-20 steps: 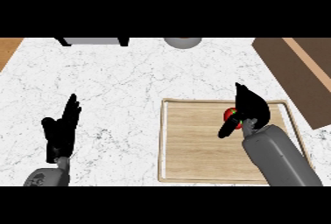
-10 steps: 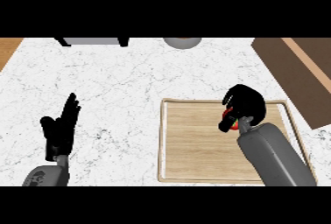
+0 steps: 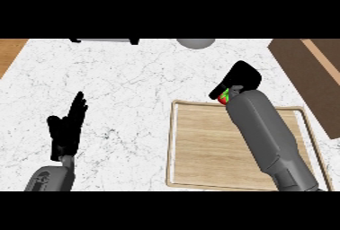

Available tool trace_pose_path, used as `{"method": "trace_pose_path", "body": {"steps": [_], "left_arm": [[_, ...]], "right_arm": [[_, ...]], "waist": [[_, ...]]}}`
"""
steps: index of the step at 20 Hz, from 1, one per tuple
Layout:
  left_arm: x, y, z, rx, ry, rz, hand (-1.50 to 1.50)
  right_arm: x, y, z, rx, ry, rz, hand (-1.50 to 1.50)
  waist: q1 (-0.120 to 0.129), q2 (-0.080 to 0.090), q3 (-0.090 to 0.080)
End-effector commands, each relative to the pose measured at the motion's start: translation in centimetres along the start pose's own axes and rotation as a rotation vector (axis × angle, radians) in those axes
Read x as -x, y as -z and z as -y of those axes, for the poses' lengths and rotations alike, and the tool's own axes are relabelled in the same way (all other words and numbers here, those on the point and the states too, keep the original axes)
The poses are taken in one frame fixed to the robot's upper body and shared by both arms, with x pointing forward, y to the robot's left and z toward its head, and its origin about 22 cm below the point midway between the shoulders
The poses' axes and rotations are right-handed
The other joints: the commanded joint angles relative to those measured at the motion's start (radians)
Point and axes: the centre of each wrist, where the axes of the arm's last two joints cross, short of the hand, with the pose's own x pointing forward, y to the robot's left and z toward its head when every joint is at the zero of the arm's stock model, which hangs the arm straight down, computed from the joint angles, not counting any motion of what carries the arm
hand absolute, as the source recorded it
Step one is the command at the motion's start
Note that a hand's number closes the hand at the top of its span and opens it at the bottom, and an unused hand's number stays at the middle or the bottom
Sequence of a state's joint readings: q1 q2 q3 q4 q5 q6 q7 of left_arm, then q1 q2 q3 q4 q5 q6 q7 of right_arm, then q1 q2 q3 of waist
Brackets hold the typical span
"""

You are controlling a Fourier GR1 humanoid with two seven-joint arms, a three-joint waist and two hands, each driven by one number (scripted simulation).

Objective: Pick the tomato from the tray and place it in the cardboard box

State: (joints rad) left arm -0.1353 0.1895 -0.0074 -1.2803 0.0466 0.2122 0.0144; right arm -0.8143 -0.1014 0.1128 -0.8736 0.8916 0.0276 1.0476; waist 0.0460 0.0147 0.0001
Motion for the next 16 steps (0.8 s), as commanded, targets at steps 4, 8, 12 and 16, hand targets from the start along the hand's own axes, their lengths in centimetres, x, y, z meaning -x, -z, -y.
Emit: {"method": "trace_pose_path", "body": {"steps": [4,8,12,16], "left_arm": [[0.1,-0.5,1.5,-0.001,-0.003,0.001,0.0],[-0.2,0.1,-0.2,-0.032,-0.004,-0.007,0.0],[0.9,-0.7,-1.4,-0.03,-0.009,-0.016,0.0],[-0.7,-0.8,-0.2,-0.026,0.002,-0.01,0.0]], "right_arm": [[-5.8,-1.1,2.0,0.126,0.005,-0.072,1.5],[-7.0,-1.7,3.3,0.228,-0.002,-0.012,1.5],[-9.0,-3.5,9.1,0.36,0.07,0.014,1.5],[-10.7,-6.4,13.0,0.475,0.135,0.027,1.5]], "waist": [[-0.004,-0.004,0.0],[-0.018,-0.008,0.0],[-0.021,-0.011,-0.001],[-0.033,-0.019,-0.001]]}}
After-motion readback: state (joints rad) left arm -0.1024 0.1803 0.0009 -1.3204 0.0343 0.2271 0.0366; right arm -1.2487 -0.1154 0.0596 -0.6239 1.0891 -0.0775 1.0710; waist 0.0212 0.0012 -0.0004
